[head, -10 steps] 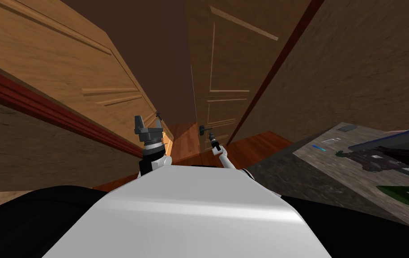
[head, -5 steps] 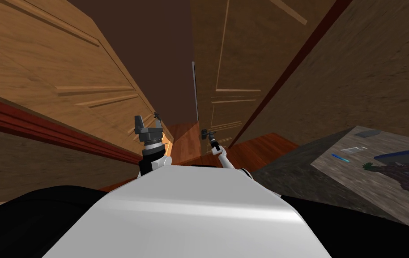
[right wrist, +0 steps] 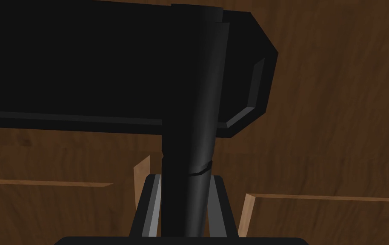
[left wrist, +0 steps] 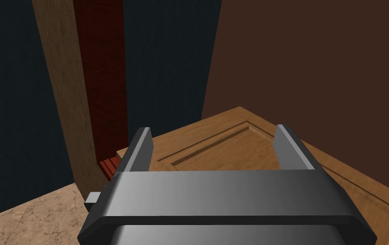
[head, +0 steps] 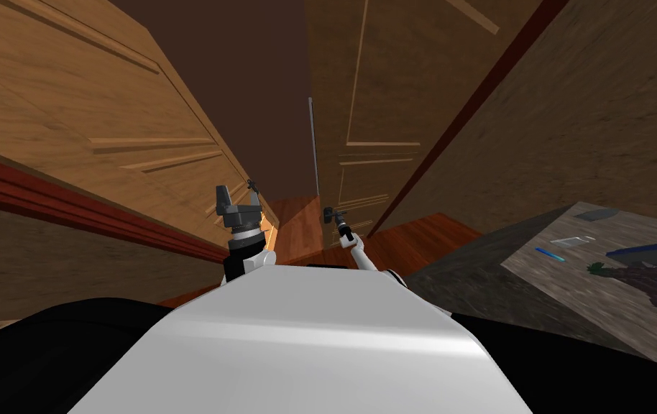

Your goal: Push the door open

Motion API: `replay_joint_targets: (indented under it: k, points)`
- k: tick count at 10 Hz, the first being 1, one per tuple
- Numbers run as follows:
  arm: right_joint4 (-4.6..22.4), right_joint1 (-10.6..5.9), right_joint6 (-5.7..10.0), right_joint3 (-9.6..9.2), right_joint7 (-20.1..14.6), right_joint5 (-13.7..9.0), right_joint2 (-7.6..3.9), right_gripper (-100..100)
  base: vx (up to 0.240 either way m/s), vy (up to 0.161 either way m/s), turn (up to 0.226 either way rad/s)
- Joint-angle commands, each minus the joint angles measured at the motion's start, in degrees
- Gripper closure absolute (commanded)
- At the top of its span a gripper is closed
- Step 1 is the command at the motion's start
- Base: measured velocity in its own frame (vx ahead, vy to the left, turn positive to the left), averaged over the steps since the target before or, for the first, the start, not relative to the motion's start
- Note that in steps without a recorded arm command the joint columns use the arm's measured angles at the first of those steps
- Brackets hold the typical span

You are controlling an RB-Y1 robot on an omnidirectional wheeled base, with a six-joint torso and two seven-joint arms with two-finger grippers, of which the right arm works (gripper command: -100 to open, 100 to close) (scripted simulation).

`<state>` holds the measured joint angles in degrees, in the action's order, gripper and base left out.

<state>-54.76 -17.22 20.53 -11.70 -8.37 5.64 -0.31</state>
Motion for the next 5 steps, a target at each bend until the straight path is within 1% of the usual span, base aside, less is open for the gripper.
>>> replay_joint_targets:
  k: [1, 2, 3, 5]
  points:
    - [0.3, 0.47, -0.08, -0.10, 0.0, 0.0, -0.04, 100, 0.000, 0.000, 0.000]
    - [0.1, -0.03, 0.00, 0.77, 0.2, -0.2, -0.63, 100, 0.098, 0.057, -0.020]
    - [0.1, -0.04, 0.00, 0.96, 0.3, -0.2, -0.78, 100, 0.134, 0.095, -0.041]
    - [0.3, -0.11, -0.01, 2.11, 0.6, -0.4, -1.49, 100, 0.147, 0.111, -0.047]
